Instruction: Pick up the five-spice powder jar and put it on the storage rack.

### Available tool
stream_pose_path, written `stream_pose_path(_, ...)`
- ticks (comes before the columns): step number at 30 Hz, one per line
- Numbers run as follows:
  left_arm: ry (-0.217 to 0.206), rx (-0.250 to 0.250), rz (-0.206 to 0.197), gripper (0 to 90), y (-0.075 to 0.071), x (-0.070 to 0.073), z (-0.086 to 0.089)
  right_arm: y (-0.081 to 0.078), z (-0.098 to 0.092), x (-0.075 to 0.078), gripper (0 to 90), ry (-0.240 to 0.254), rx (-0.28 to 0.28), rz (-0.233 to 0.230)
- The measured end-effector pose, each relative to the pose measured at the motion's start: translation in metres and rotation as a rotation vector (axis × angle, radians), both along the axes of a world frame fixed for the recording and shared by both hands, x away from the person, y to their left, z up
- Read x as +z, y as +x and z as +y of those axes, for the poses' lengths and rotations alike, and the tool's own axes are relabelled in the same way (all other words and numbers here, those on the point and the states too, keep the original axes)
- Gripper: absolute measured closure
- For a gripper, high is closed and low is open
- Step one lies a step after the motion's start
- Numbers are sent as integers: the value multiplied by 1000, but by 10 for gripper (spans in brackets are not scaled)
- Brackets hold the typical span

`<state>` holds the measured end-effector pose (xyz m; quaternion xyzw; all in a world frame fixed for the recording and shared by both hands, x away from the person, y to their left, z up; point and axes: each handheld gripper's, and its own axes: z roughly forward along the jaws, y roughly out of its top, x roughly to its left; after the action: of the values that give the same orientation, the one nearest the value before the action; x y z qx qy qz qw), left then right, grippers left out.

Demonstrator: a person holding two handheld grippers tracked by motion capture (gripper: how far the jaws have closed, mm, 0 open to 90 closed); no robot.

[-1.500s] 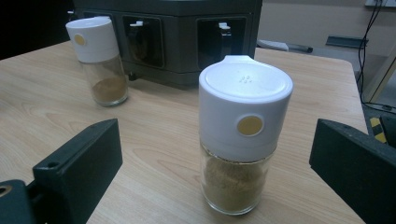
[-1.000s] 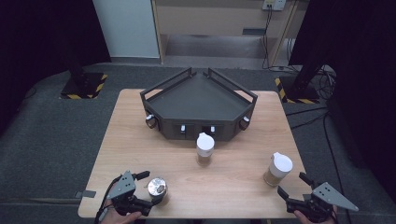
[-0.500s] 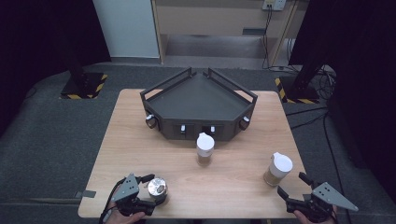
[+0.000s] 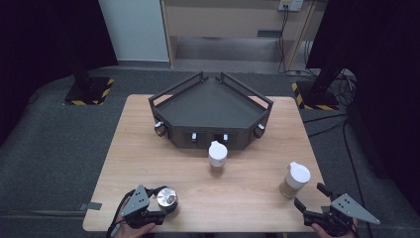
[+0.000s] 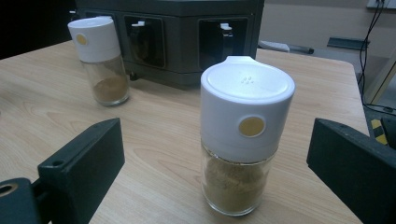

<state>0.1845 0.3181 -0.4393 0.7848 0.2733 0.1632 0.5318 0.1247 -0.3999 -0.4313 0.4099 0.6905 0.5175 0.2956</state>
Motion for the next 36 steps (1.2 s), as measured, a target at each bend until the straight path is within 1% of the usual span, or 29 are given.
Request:
stream_pose_path(6, -7, 0, 1, 326, 4, 8, 0, 0, 0, 0, 39, 3, -1, -1)
stream_pose_path(7, -7, 2, 2, 326, 6, 13, 0, 0, 0, 0, 39, 1, 1, 0)
stream_pose_path(14, 2, 18, -3, 326, 14, 35, -1, 0, -1, 0, 40, 3, 1, -1)
stream_pose_path(16, -6, 24, -3, 326, 17, 40, 0, 0, -1, 0, 39, 3, 1, -2)
stream_pose_path(17, -6, 24, -3, 326, 17, 40, 0, 0, -1, 0, 39, 4, 1, -1)
stream_pose_path(18, -13, 25, -1, 327, 20, 46, 1, 0, -1, 0, 39, 4, 1, -1)
stream_pose_path(21, -13, 24, -3, 327, 25, 56, 0, 0, -1, 0, 40, 4, 3, -1)
stream_pose_path(24, 3, 29, -7, 327, 28, 67, -3, 0, -1, -1, 41, 5, 4, -2)
stream_pose_path(25, 3, 29, -7, 327, 28, 67, -3, 0, -1, -1, 41, 5, 4, -2)
stream_pose_path(26, 8, 24, -4, 327, 32, 75, -5, 0, -1, -1, 41, 7, 3, -2)
stream_pose_path(30, 24, 24, -3, 327, 40, 89, -10, 0, -1, -1, 41, 11, 0, -2)
stream_pose_path(33, 30, 37, -9, 327, 45, 99, -15, 0, -2, -1, 41, 12, 0, -3)
stream_pose_path(36, 11, 50, -2, 327, 54, 107, -17, 1, -2, -1, 41, 13, 1, -2)
